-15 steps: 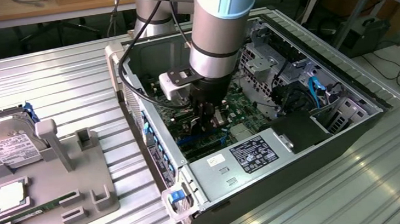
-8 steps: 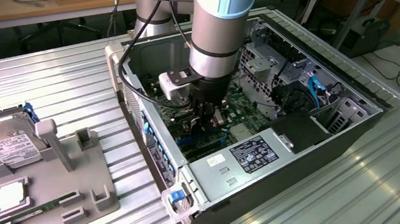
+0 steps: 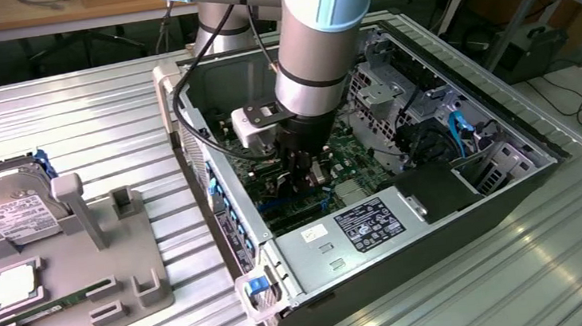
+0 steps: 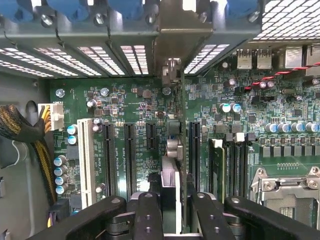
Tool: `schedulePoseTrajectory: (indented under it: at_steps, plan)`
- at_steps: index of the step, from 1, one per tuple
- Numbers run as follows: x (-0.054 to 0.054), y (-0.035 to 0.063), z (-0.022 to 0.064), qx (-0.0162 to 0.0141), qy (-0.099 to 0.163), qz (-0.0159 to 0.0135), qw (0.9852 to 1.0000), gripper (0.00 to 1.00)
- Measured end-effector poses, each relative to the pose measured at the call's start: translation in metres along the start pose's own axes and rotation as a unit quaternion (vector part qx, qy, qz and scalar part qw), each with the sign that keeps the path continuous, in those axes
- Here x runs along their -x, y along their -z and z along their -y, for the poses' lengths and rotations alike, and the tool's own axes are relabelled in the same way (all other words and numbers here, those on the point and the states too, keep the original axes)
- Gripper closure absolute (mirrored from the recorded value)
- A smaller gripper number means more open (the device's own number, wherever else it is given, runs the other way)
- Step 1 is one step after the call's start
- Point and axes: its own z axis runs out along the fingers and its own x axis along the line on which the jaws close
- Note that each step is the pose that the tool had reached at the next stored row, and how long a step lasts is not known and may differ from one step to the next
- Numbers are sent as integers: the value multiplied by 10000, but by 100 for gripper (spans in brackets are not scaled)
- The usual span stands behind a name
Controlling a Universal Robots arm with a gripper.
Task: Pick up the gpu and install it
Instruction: 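Insert the gpu into the slot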
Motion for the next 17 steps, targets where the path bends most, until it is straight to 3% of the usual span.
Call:
schedulePoseTrajectory:
  at_steps: [5, 10, 17]
  plan:
    - [0, -3, 0, 0, 0, 1, 10000, 72]
    - [-2, -87, -3, 3, 0, -1, 10000, 72]
    - [-1, -89, -5, 2, 0, 1, 10000, 72]
